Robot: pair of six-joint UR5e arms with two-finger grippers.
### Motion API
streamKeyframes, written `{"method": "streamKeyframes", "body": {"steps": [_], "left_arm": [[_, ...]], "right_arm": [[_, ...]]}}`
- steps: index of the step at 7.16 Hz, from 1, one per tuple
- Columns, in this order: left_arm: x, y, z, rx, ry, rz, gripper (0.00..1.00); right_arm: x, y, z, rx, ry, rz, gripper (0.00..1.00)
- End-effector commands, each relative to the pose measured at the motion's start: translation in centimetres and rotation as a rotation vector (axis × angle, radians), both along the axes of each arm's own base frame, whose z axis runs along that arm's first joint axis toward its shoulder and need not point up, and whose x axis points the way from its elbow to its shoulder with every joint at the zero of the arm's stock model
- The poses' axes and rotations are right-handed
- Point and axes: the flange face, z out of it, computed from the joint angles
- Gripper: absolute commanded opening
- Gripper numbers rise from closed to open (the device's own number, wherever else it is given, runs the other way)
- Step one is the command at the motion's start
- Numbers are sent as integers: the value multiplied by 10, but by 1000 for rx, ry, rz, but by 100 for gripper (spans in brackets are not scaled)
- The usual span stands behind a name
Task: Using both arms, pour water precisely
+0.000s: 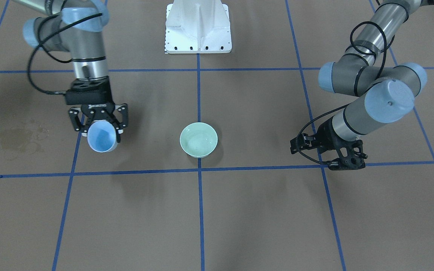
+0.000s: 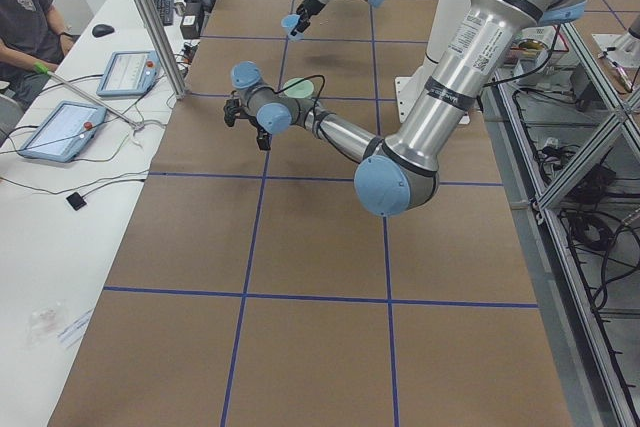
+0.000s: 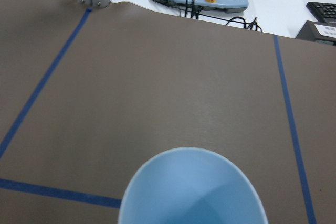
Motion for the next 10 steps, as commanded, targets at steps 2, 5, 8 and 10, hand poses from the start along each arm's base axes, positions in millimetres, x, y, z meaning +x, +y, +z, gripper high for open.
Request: {"method": "streamKeyframes", "body": {"steps": [2, 5, 8, 10], "left_arm": [[-1, 1, -8, 9, 7, -4, 100], [-3, 4, -14, -3, 15, -18, 100], [-2, 4, -17, -4, 18, -20, 100], [-4, 5, -21, -5, 22, -26, 100]], "right_arm": [[118, -3, 137, -63, -40, 56, 0], [165, 8, 249, -33, -68, 97, 0], [214, 29, 299, 4, -3, 90, 16], [212, 27, 299, -4, -14, 102, 29]]}}
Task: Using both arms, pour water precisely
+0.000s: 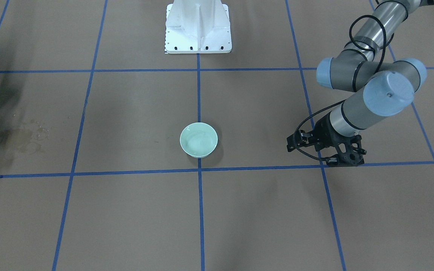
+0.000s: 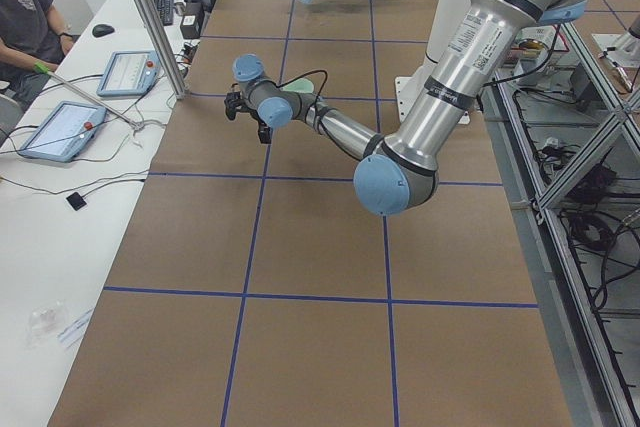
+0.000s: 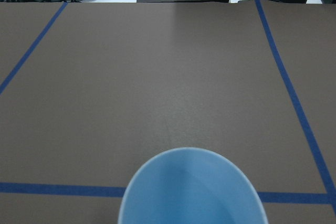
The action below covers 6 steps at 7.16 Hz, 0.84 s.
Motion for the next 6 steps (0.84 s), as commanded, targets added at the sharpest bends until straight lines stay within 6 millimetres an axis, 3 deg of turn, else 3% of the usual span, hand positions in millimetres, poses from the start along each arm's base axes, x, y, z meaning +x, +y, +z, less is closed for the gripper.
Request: {"method": "streamKeyframes", "body": {"steps": [1, 3, 5, 6], "left_arm": [[-1, 1, -3, -1, 3, -4, 100], [-2, 2, -2, -1, 3, -4, 100], [-2, 2, -4, 1, 5, -4, 100], [-2, 2, -3, 0, 4, -4, 100]], "right_arm": [[0, 1, 3, -23, -29, 17, 32], [-3, 5, 7, -34, -38, 6, 42], [-3, 6, 11, -46, -42, 9, 99], [-3, 7, 14, -55, -44, 12, 99]]}}
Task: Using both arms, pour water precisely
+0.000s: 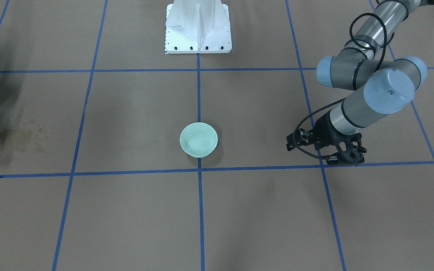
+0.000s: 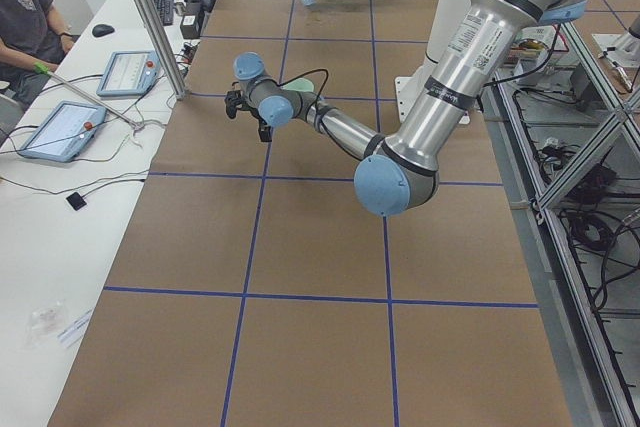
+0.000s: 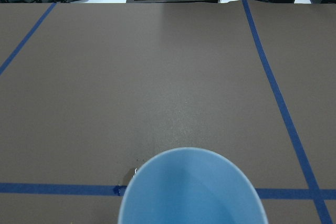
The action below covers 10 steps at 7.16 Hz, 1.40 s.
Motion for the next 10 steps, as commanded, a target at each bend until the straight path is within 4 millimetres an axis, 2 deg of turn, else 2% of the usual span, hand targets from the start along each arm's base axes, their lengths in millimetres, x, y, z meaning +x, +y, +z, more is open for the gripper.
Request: {"method": "streamKeyframes", "body": {"steps": [1, 3, 4, 5, 7, 9, 10], "left_arm": [[0, 0, 0, -1, 0, -1, 100], [-1, 2, -1, -1, 2, -2, 100], [-1, 2, -1, -1, 2, -2, 100], [-1, 2, -1, -1, 2, -2, 100], [-1, 2, 0, -3, 1, -2, 100], [-1, 2, 0, -3, 1, -2, 100], [0, 1, -3, -6, -2, -3, 100]], "right_arm": [[-3, 3, 6, -14, 0, -4, 100], [-6, 10, -1, 1, -63, -72, 100], [-2, 14, -4, 8, -62, -78, 100], [8, 27, -10, 13, -61, -98, 100], [48, 26, -7, 48, -13, -136, 100], [99, 17, -12, 37, -58, -152, 100], [118, 10, -14, 32, -48, -173, 100]]}}
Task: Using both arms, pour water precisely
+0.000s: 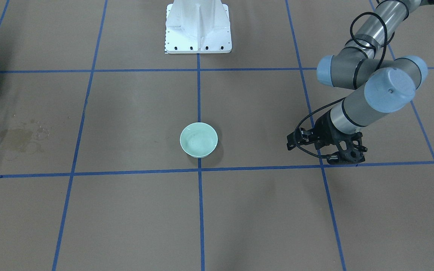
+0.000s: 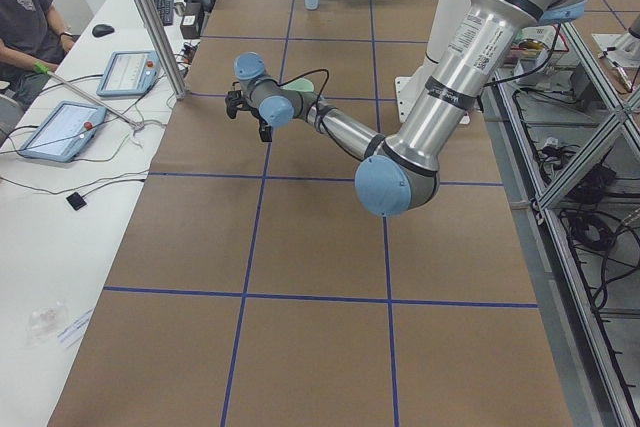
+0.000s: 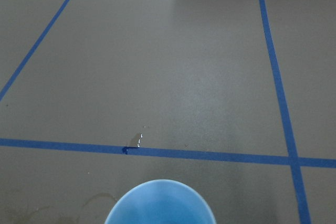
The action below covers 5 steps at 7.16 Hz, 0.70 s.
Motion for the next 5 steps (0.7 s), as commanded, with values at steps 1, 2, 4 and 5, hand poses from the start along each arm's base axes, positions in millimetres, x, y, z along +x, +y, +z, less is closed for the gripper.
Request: {"method": "streamKeyframes", "body": {"steps": [1, 2, 4, 5], "left_arm": [[15, -1, -18, -49, -34, -4, 100], [34, -4, -58, -29, -61, -15, 100], [122, 40, -122, -32, -62, -7, 100], [166, 67, -141, 34, -88, -11, 100]], "right_arm": [[41, -41, -22, -34, -19, -46, 100], [62, -58, -28, -62, -12, -102, 100], [108, -67, -14, -74, 89, -237, 100], [131, -84, -21, -100, 76, -307, 100]]}}
